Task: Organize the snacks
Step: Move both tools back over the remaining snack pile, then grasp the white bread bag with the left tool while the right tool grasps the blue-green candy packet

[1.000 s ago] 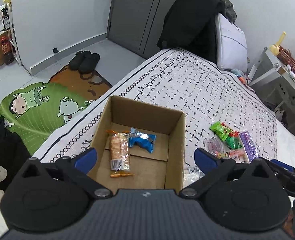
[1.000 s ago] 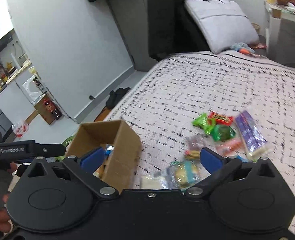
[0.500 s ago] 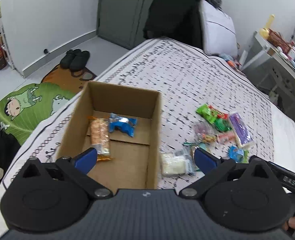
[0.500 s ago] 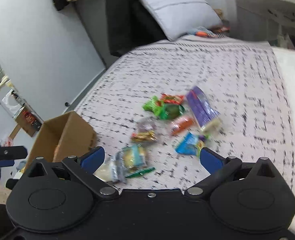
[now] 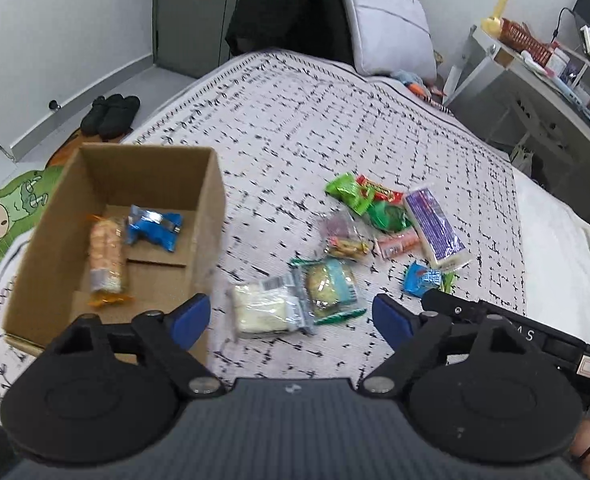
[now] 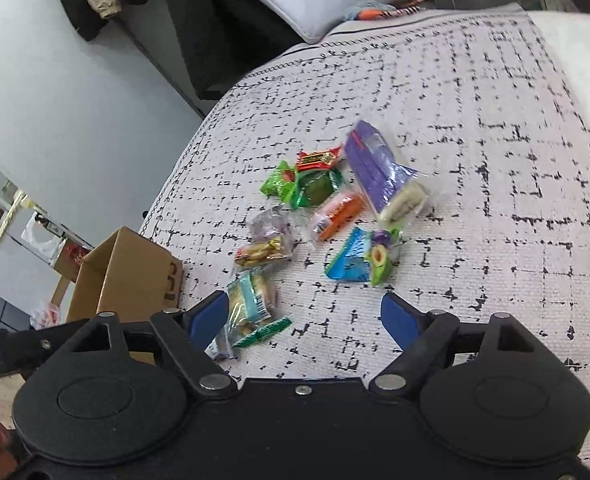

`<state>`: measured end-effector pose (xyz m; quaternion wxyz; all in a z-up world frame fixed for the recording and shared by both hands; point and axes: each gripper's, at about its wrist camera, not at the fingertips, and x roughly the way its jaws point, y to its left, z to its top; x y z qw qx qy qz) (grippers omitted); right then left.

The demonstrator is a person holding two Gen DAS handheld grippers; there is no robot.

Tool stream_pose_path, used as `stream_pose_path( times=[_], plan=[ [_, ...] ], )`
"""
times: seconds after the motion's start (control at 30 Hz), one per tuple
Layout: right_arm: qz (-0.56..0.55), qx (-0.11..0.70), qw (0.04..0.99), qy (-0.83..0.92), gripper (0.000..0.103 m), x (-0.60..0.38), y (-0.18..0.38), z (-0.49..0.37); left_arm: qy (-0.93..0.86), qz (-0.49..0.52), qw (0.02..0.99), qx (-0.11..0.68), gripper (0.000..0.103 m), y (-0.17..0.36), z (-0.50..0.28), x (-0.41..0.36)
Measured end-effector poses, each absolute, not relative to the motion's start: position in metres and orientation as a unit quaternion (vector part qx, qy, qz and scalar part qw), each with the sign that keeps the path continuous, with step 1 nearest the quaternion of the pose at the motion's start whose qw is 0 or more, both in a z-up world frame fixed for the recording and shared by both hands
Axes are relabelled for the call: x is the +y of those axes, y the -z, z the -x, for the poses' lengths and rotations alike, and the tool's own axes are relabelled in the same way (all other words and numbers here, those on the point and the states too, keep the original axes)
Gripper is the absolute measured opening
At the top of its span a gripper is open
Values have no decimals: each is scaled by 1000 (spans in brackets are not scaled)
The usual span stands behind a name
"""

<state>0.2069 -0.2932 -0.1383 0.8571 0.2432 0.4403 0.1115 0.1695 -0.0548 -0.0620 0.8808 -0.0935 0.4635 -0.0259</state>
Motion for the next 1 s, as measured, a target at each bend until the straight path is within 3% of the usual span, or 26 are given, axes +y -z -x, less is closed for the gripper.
stream_pose_path(
  times=[0.43,1.0],
  plan=[
    [-263,451,848,-91,74,-310,163,-231,-11,92,862,498,69,102,-199,-87],
    [-259,447,851,-92,63,-308,179,-255,-86,56,847,521,68,148,-226,-104]
  ],
)
